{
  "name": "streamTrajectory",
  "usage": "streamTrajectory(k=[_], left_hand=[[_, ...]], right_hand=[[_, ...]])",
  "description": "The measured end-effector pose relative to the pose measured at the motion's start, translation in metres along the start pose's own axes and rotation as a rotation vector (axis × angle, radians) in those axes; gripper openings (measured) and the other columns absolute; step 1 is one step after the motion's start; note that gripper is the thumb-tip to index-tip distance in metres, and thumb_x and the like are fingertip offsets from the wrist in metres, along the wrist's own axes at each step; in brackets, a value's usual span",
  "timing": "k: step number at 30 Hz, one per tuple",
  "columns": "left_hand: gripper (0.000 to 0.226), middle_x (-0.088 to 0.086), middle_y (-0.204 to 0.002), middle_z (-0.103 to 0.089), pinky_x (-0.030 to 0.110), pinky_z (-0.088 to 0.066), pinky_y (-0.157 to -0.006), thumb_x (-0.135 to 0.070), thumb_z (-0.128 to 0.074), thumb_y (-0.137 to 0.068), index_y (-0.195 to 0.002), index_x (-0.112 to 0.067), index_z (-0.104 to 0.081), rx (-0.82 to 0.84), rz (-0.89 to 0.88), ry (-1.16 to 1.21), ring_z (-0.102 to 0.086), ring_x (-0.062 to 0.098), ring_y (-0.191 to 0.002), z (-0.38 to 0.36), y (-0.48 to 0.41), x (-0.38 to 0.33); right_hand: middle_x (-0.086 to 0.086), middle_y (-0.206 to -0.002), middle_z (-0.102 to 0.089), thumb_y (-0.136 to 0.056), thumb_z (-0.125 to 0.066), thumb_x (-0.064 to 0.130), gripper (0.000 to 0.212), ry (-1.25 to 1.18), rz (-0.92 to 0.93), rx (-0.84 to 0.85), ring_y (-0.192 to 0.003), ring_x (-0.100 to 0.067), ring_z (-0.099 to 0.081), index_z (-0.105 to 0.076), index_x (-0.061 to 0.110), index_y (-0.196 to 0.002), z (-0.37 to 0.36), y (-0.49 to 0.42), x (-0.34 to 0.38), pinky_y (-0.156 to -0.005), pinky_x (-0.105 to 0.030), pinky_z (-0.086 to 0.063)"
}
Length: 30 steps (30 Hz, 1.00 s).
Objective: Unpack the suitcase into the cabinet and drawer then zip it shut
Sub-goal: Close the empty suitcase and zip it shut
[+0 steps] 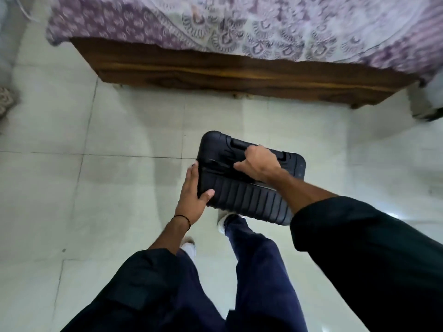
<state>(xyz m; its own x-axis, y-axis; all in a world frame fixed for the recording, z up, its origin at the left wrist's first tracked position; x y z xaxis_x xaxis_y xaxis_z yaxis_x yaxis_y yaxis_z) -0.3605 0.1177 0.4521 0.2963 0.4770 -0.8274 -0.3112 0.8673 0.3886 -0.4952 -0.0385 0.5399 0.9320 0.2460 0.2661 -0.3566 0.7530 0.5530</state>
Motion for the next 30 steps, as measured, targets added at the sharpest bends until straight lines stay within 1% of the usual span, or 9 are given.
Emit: streamTrajectory(k=[3, 7, 9, 12, 16, 19, 25, 27, 30], left_hand=[[0.082, -0.003, -0.163, -0.014, 0.027, -0.019, -0.117, -0.014, -0.061, -0.092, -0.156, -0.032, -0.012, 0.107, -0.139, -0.038, -0.017, 0.006, -0.145, 0.016, 0.063, -0.047], [0.080, -0.004, -0.162, -0.020, 0.038, -0.020, -0.121, -0.005, -0.060, -0.091, -0.155, -0.030, -0.020, 0.236, -0.263, -0.096, -0.017, 0.008, -0.147, 0.009, 0.130, -0.083], [0.076, -0.007, -0.158, -0.029, 0.042, -0.024, -0.120, -0.005, -0.062, -0.090, -0.154, -0.026, -0.026, 0.299, -0.376, -0.112, -0.025, 0.011, -0.145, -0.011, 0.154, -0.110], [0.061, -0.009, -0.146, -0.042, 0.034, -0.036, -0.113, -0.019, -0.063, -0.093, -0.148, -0.024, -0.038, 0.331, -0.495, -0.135, -0.042, 0.009, -0.131, -0.052, 0.191, -0.152], [0.051, 0.002, -0.143, -0.047, 0.017, -0.032, -0.108, -0.026, -0.057, -0.097, -0.145, -0.017, -0.042, 0.317, -0.700, -0.197, -0.045, 0.015, -0.128, -0.138, 0.264, -0.211], [0.052, 0.003, -0.151, -0.040, 0.027, -0.029, -0.113, -0.025, -0.053, -0.098, -0.148, -0.021, -0.038, 0.348, -0.809, -0.292, -0.038, 0.020, -0.136, -0.215, 0.340, -0.238], [0.051, 0.000, -0.158, -0.029, 0.034, -0.028, -0.117, -0.024, -0.054, -0.098, -0.147, -0.023, -0.040, 0.722, -0.982, -0.406, -0.029, 0.018, -0.145, -0.387, 0.558, -0.212], [0.050, 0.001, -0.159, -0.029, 0.038, -0.031, -0.116, -0.024, -0.055, -0.097, -0.146, -0.021, -0.042, 0.844, -1.057, -0.467, -0.030, 0.020, -0.144, -0.427, 0.618, -0.191], [0.047, -0.001, -0.159, -0.029, 0.030, -0.027, -0.115, -0.021, -0.053, -0.098, -0.144, -0.021, -0.045, 1.062, -1.099, -0.594, -0.028, 0.017, -0.145, -0.494, 0.701, -0.162]], right_hand=[[-0.007, -0.073, -0.059, -0.083, -0.065, 0.038, 0.033, -0.074, -0.092, -0.075, -0.072, -0.030, -0.058, -0.062, 0.006, -0.079, 0.018, 0.087, -0.010, -0.064, -0.030, -0.042], [-0.003, -0.066, -0.056, -0.080, -0.065, 0.035, 0.031, -0.260, -0.245, -0.174, -0.064, -0.025, -0.057, -0.058, 0.007, -0.069, 0.013, 0.206, -0.042, -0.054, -0.027, -0.037], [-0.003, -0.065, -0.056, -0.079, -0.065, 0.033, 0.031, -0.397, -0.363, -0.257, -0.062, -0.024, -0.055, -0.053, 0.009, -0.064, 0.007, 0.267, -0.075, -0.051, -0.027, -0.035], [-0.004, -0.068, -0.061, -0.079, -0.066, 0.030, 0.027, -0.629, -0.526, -0.396, -0.061, -0.021, -0.058, -0.059, 0.006, -0.070, -0.010, 0.359, -0.128, -0.052, -0.028, -0.045], [-0.003, -0.063, -0.055, -0.080, -0.067, 0.022, 0.020, -0.956, -0.694, -0.660, -0.053, -0.017, -0.051, -0.056, 0.010, -0.070, -0.042, 0.489, -0.205, -0.049, -0.027, -0.041], [-0.003, -0.058, -0.052, -0.084, -0.067, 0.016, 0.021, -1.222, -0.781, -0.856, -0.040, -0.013, -0.043, -0.052, 0.014, -0.068, -0.078, 0.586, -0.254, -0.038, -0.023, -0.034], [-0.007, -0.058, -0.053, -0.094, -0.060, 0.020, 0.028, -1.885, -0.898, -1.119, -0.045, -0.020, -0.051, -0.052, 0.011, -0.068, -0.193, 0.779, -0.337, -0.046, -0.027, -0.044], [-0.010, -0.060, -0.054, -0.092, -0.060, 0.019, 0.022, -2.002, -0.932, -1.187, -0.045, -0.023, -0.054, -0.053, 0.009, -0.074, -0.227, 0.831, -0.351, -0.048, -0.028, -0.047], [-0.018, -0.076, -0.059, -0.093, -0.059, 0.018, 0.015, -2.110, -1.021, -1.289, -0.050, -0.022, -0.058, -0.057, 0.004, -0.089, -0.283, 0.910, -0.378, -0.047, -0.025, -0.051]])
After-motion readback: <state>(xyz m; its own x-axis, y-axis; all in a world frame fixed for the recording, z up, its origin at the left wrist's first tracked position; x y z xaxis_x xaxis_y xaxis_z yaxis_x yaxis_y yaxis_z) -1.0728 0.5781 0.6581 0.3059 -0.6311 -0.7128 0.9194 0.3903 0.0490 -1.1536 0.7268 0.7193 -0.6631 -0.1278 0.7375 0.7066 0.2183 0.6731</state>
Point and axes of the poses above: each hand's wrist, its own y-axis away from the middle knuckle, its own z-axis out of the back of the hand, x = y × z, the point moved 6 cm from there along -y, towards the middle knuckle
